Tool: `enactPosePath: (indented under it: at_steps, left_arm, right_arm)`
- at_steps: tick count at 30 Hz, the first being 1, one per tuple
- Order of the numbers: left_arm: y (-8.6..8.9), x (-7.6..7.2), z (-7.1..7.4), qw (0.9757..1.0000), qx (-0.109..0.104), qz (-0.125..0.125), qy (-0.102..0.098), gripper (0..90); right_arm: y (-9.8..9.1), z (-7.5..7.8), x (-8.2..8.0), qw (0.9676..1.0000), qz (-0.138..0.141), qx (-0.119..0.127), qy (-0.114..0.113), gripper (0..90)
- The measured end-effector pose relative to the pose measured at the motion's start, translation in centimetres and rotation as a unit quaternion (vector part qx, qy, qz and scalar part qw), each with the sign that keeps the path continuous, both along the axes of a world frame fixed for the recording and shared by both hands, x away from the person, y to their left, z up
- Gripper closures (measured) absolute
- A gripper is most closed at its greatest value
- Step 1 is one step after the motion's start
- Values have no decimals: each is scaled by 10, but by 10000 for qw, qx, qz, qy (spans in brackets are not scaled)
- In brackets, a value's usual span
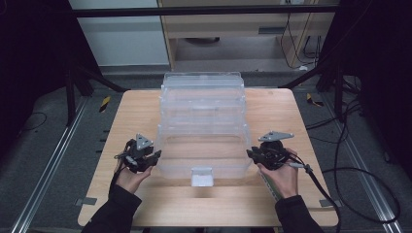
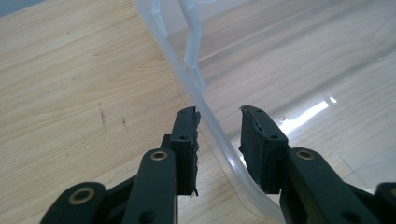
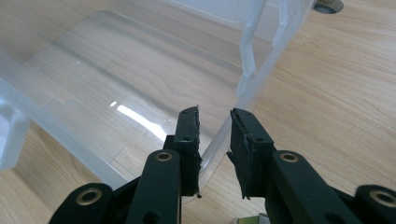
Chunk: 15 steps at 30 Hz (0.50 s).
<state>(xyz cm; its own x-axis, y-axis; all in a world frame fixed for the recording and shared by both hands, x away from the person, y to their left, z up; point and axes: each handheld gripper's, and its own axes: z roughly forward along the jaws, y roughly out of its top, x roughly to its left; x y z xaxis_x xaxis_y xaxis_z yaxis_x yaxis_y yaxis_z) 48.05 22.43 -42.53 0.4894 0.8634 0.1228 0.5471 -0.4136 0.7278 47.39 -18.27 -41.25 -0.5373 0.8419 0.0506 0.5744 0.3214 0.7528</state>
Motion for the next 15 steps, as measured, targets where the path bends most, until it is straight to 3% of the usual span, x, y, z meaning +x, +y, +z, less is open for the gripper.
enactPosePath:
  at_steps: [11,15]
  left_arm:
    - [2,4,0,10000,17,-54,9,661]
    - [0,3,0,9999,144,-61,-37,664]
  right_arm:
    - [1,-1,0,10000,-43,-2,-13,721]
    - [1,-1,0,10000,-58,14,8,721]
